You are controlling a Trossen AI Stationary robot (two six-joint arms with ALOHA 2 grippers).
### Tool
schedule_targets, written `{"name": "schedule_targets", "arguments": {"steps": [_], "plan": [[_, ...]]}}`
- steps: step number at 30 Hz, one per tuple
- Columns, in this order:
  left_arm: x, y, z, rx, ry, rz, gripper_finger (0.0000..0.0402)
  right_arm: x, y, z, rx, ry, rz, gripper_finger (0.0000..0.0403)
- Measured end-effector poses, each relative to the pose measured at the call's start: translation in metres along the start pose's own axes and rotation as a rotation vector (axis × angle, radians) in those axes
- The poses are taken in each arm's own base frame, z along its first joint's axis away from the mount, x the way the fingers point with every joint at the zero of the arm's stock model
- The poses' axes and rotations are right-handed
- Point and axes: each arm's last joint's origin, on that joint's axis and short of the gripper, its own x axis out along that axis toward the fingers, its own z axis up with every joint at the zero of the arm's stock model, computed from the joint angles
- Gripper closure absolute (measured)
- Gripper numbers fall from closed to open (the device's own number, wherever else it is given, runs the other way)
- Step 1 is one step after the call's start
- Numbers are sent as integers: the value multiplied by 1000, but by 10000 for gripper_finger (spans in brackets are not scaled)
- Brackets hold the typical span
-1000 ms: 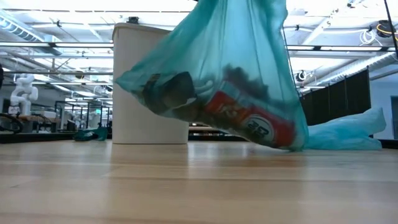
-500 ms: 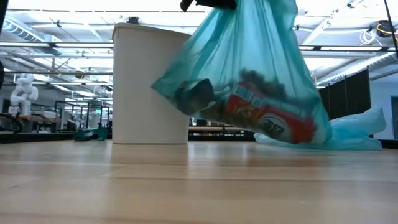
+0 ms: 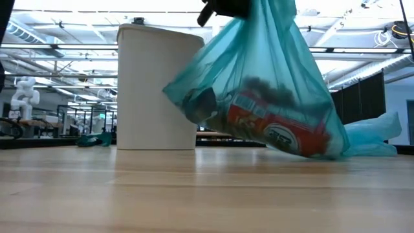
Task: Place trash/remove bag and relplace
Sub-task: Close the blue trash bag
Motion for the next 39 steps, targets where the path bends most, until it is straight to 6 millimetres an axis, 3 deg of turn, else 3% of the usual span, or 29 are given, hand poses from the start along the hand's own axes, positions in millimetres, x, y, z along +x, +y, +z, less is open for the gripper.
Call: {"name": "schedule_targets", "arguments": {"steps": [5, 14, 19, 26, 31, 35, 39], "plan": [[16, -4, -8, -4, 20, -25, 401, 0, 0, 0, 10, 7, 8, 403], [24, -9, -16, -17, 56, -47, 401, 2, 9, 6, -22, 18, 30, 403], [-4, -11, -1, -26, -7, -85, 398, 1, 7, 7, -6, 25, 1, 403], [-79, -2, 36, -72, -179, -141, 377, -1, 7, 9, -20, 35, -12, 402], [-108, 3, 44, -79, -237, -139, 375, -5, 6, 10, -21, 39, -19, 402], [-116, 6, 41, -77, -204, -102, 374, -5, 5, 10, -20, 43, -18, 402], [-97, 3, 26, -85, -76, -70, 374, -5, 5, 10, -19, 44, -18, 402]]}}
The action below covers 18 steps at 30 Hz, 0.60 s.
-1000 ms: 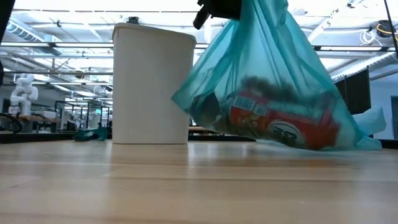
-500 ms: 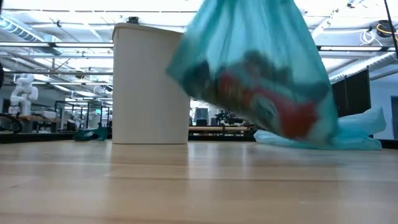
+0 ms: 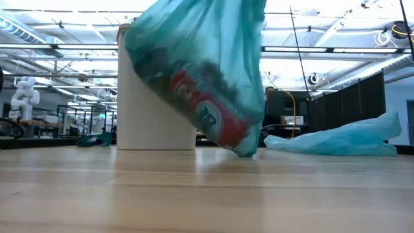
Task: Place trash/remove bag and relplace
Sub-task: Close the blue trash bag
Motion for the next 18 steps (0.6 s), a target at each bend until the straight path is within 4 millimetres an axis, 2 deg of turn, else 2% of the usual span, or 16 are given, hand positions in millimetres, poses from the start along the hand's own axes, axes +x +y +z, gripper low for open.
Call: {"name": "schedule_targets", "arguments": {"steps": [3, 6, 12, 18], "plan": [[16, -4, -10, 7, 70, -51, 363, 0, -1, 1, 6, -31, -10, 403], [26, -7, -15, -37, 120, -113, 331, 0, -1, 1, 1, -50, -17, 400], [29, -2, -23, -123, 204, -86, 238, -1, -1, 1, -10, -47, -18, 374], [28, 9, -27, -305, 279, -11, 142, 0, -1, 0, -23, -41, -13, 320]]}}
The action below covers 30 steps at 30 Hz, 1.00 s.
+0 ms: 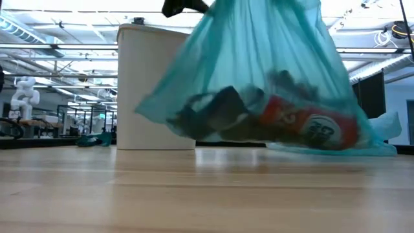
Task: Place trash/remove bag and relplace
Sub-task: Close the blue trash bag
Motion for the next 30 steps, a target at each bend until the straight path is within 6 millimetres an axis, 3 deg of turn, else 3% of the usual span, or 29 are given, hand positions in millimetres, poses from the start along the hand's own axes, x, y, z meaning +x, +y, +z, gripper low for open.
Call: {"name": "schedule_targets", "arguments": {"steps": [6, 22, 25, 30], "plan": [[-1, 7, -9, -24, 140, 7, 86, 0, -1, 0, 8, -3, -7, 277], [-30, -31, -40, 106, 30, 68, 98, 0, -1, 0, 27, -9, -8, 275], [-44, -33, -40, 107, -60, 109, 110, 0, -1, 0, 28, -8, -8, 275], [-84, -31, -29, 70, -261, 139, 162, 0, -2, 0, 41, -4, -10, 275]]}}
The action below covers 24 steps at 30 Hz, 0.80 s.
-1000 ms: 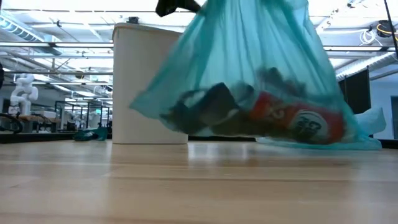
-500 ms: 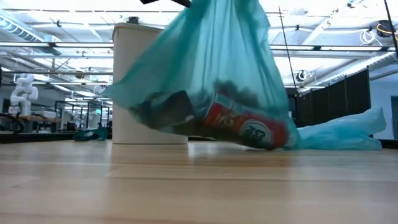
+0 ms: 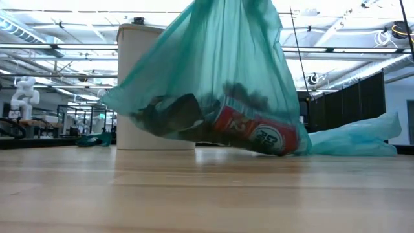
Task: Place trash/remove bag and relplace
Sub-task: Close the blue trash bag
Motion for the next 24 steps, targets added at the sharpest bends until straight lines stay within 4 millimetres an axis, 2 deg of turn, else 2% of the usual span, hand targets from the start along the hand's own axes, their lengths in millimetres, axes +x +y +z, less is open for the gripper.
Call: {"name": "schedule_targets", "arguments": {"steps": [3, 5, 10, 14, 15, 24], "plan": [[-16, 2, 15, 3, -139, -3, 197, 0, -1, 0, 5, 1, -4, 275], [-18, 1, 24, 42, -211, -23, 217, 0, -2, -1, 8, 3, -13, 275], [1, -9, 36, 233, -307, -60, 277, 0, -7, -2, 30, 8, -42, 275], [10, -4, 38, 248, -311, -1, 377, 0, -7, -2, 25, 8, -42, 275], [11, -3, 40, 243, -317, 2, 388, 0, -7, -2, 25, 8, -42, 275], [13, 1, 46, 288, -345, 8, 396, 0, -7, -2, 17, 10, -44, 275]]}}
